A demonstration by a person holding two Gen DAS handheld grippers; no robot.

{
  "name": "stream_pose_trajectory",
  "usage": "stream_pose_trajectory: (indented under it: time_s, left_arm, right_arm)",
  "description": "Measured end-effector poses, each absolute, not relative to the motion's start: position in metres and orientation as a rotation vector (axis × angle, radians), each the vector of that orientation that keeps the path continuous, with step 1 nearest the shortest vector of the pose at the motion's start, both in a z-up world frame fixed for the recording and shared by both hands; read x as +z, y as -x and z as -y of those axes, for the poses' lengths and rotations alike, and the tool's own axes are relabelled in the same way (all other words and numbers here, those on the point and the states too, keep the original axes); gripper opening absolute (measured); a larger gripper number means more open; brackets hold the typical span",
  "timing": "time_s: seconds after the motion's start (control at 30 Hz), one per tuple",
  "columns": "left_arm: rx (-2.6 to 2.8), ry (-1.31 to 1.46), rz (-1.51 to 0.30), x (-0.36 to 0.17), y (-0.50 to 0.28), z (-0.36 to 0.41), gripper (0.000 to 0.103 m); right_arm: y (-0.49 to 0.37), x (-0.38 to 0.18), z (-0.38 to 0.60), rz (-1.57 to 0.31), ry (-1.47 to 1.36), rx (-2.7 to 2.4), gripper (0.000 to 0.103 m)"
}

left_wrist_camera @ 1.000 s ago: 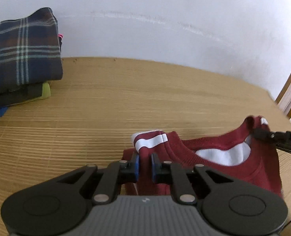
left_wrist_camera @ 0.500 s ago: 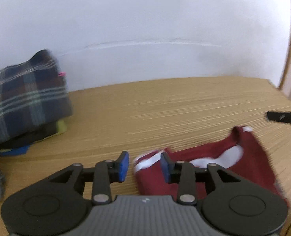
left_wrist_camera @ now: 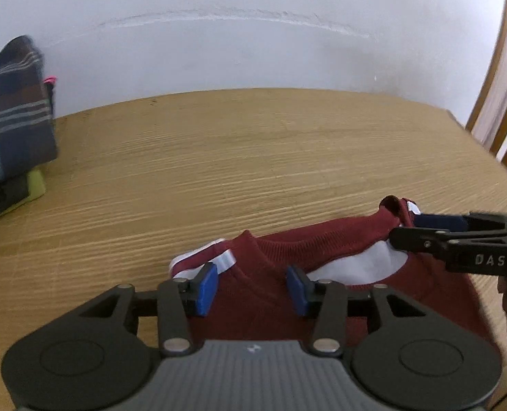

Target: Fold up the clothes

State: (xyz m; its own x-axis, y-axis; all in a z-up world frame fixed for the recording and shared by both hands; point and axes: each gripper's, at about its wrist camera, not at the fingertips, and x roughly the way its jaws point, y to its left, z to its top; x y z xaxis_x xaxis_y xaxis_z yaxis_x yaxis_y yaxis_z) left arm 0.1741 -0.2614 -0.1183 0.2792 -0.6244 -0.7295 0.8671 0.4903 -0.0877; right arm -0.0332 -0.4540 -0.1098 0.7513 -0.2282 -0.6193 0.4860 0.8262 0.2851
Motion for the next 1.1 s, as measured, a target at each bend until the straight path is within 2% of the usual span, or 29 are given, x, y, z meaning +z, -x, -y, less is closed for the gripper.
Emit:
stream_pose_trajectory:
  time_s: [0.17, 0.27, 0.4, 0.57, 0.73, 0.9, 0.97, 1.1]
  left_arm:
    - [-0.977, -0.327, -0.705, -0.083, -0.157, 0.197, 0.057]
    - [-0.988, -0.328, -0.713, -0.082, -0.145, 0.157, 0.058]
    - [-1.083, -0.28, -0.787, -0.098, -0.123, 0.112, 0.058]
    - [-1.19, -0.16, -0.875, -0.135, -0.114, 0.107, 0.056]
    - [-1.301, -0.052, -0.992, -0.153, -0.117, 0.107, 0.051]
    - [-1.256, -0.048, -1.014, -0.133, -0.115, 0.073, 0.05]
    - [-1.221, -0.073, -0.958, -0.113, -0.116, 0.07, 0.05]
    - [-1.213, -0.165, -0.908, -0.109, -0.11, 0.108, 0.053]
  right_arm:
    - [0.077, -0.066, 0.424, -0.493, -0.37, -0.397, 0.065]
    - [0.083, -0.049, 0.39, -0.51, -0.305, -0.305, 0.066]
    - [0.052, -0.061, 0.345, -0.59, -0.236, -0.156, 0.064]
    - [-0.006, -0.088, 0.325, -0.676, -0.251, -0.131, 0.063]
    - [-0.017, -0.106, 0.335, -0.703, -0.27, -0.263, 0.062]
    - [-0.031, -0.109, 0.32, -0.698, -0.218, -0.319, 0.065]
    - [-0.023, -0.102, 0.321, -0.674, -0.234, -0.33, 0.063]
    - [0.03, -0.072, 0.33, -0.563, -0.293, -0.374, 0.064]
